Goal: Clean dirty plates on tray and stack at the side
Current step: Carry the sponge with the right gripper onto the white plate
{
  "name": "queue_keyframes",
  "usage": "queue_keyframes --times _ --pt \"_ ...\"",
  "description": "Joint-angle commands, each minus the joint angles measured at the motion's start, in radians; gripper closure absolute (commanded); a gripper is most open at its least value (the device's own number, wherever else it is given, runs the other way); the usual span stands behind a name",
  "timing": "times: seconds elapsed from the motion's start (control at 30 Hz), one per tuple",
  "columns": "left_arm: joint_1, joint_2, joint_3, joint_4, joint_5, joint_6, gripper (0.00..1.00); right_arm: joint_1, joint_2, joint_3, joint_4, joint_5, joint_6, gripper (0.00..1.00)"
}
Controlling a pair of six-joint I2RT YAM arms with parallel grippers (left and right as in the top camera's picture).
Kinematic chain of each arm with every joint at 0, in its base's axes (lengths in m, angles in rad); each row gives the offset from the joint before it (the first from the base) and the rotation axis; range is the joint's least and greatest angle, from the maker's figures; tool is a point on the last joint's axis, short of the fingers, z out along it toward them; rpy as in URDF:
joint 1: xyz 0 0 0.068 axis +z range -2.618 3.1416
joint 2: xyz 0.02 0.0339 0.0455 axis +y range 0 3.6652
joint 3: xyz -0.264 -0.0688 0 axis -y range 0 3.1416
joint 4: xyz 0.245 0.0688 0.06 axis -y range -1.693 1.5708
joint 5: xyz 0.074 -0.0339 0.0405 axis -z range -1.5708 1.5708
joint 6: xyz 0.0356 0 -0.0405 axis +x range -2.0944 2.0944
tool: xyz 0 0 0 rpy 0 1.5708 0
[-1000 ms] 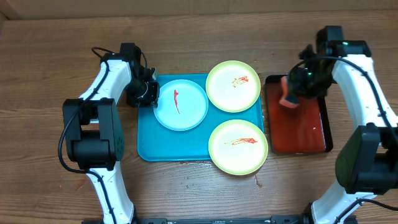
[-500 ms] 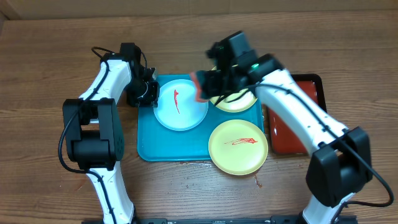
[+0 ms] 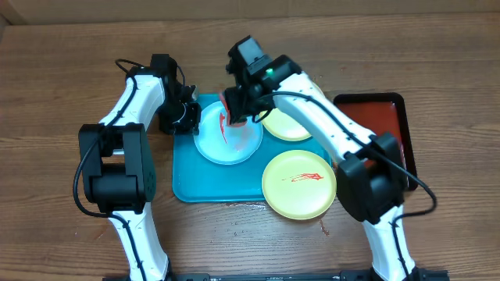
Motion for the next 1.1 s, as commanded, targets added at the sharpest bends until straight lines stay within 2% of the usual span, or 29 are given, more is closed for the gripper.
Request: queue_keyframes --times 0.0,0.43,0.77,0.9,1.07 --pt "0.000 -0.025 0.015 0.001 0.117 0.092 0.96 0.034 0.051 0.034 0.010 0.029 -0.014 0.96" --pt "0.000 -0.025 0.015 0.001 0.121 0.102 0.96 0.088 0.154 0.031 0.023 0.205 -0.022 0.96" --pt "0.000 -0.025 0.015 -0.008 -0.051 0.004 0.96 0.089 0.153 0.035 -0.075 0.522 -0.023 0.96" --pt "0.000 -0.025 0.015 -0.010 -0.050 0.005 0.96 0.090 0.153 0.035 -0.069 0.491 -0.052 0.96" --pt "0.000 -0.025 0.015 -0.010 -0.050 0.005 0.96 0.117 0.154 0.030 0.001 0.237 -0.107 0.96"
